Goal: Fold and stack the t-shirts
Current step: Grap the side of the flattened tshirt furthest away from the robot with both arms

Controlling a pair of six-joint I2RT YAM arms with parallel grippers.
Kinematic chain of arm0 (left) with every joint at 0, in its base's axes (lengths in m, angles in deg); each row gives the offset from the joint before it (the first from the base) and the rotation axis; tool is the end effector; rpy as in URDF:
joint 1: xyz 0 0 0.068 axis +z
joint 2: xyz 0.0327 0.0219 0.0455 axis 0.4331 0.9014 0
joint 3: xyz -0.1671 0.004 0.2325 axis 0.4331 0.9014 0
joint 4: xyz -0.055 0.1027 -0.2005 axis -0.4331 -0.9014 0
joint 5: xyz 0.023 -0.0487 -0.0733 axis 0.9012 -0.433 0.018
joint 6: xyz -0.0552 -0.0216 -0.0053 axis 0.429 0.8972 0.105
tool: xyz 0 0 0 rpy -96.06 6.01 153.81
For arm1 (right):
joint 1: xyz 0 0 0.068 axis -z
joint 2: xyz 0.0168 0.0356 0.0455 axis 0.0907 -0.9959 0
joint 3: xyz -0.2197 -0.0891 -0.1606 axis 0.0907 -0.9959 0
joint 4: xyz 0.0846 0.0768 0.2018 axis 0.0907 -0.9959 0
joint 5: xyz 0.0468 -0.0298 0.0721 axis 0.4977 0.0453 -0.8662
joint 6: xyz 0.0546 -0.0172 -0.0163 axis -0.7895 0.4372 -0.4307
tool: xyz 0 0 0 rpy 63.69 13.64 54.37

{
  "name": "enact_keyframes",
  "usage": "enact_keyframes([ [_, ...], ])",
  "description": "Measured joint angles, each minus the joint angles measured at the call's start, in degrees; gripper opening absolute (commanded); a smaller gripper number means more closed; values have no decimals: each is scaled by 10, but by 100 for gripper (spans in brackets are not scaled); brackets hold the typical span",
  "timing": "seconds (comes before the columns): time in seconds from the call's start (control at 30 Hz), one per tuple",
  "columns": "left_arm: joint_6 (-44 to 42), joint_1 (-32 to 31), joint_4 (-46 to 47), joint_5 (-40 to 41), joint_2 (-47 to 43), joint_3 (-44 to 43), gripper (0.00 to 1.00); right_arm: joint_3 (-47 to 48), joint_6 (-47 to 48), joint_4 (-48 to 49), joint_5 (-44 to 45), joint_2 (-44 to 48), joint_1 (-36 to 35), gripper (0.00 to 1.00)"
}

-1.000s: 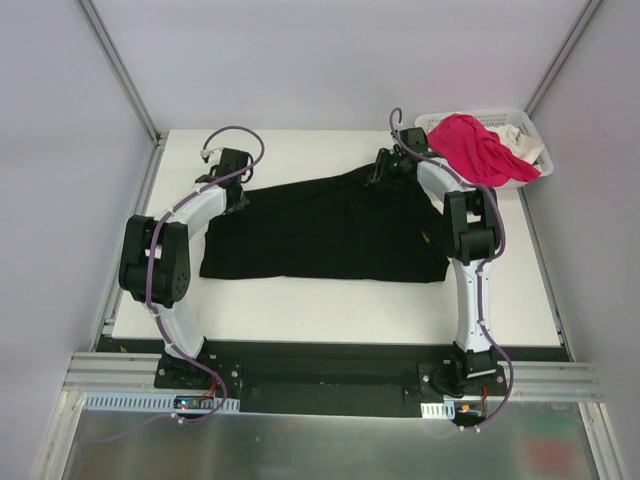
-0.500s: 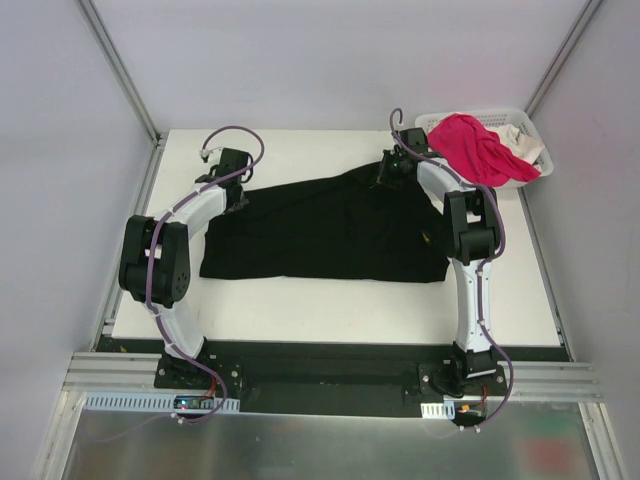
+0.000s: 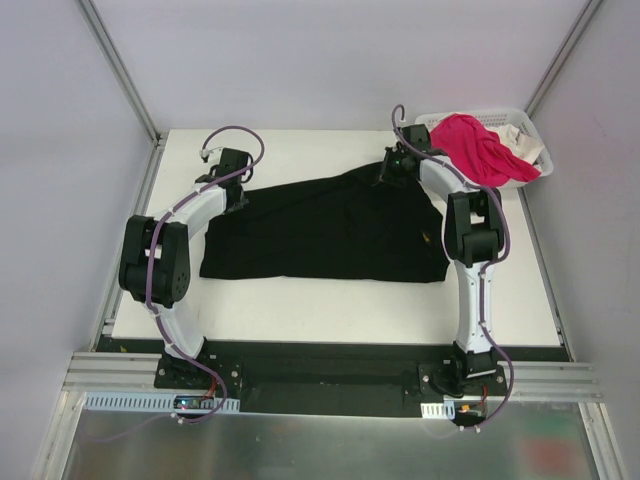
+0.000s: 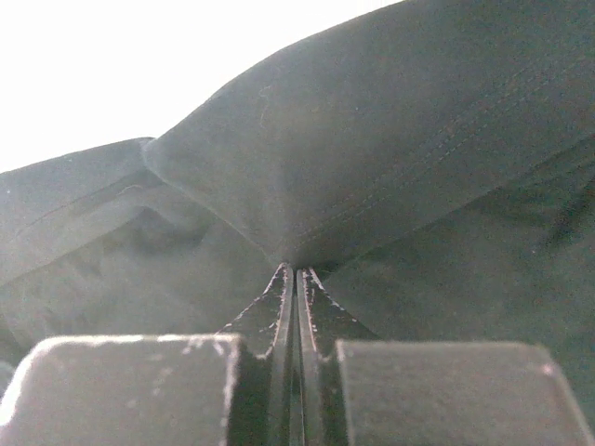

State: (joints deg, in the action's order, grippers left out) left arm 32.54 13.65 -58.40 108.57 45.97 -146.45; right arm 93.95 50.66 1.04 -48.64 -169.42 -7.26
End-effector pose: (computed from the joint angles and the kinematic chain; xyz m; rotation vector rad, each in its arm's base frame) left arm 0.3688 -0.0600 0.2456 -0.5054 2.2460 0.1641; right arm 0.4991 0.1243 0.1945 -0.2524 2.3495 0.5461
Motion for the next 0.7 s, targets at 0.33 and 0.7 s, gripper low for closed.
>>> enact_keyframes([
  [0.33, -10, 0, 13, 0, -2, 0, 0, -1, 14, -22, 9, 65, 8, 1],
  [0.7, -10, -6, 29, 24, -68, 6, 0, -17, 33, -50, 13, 134, 10, 1],
])
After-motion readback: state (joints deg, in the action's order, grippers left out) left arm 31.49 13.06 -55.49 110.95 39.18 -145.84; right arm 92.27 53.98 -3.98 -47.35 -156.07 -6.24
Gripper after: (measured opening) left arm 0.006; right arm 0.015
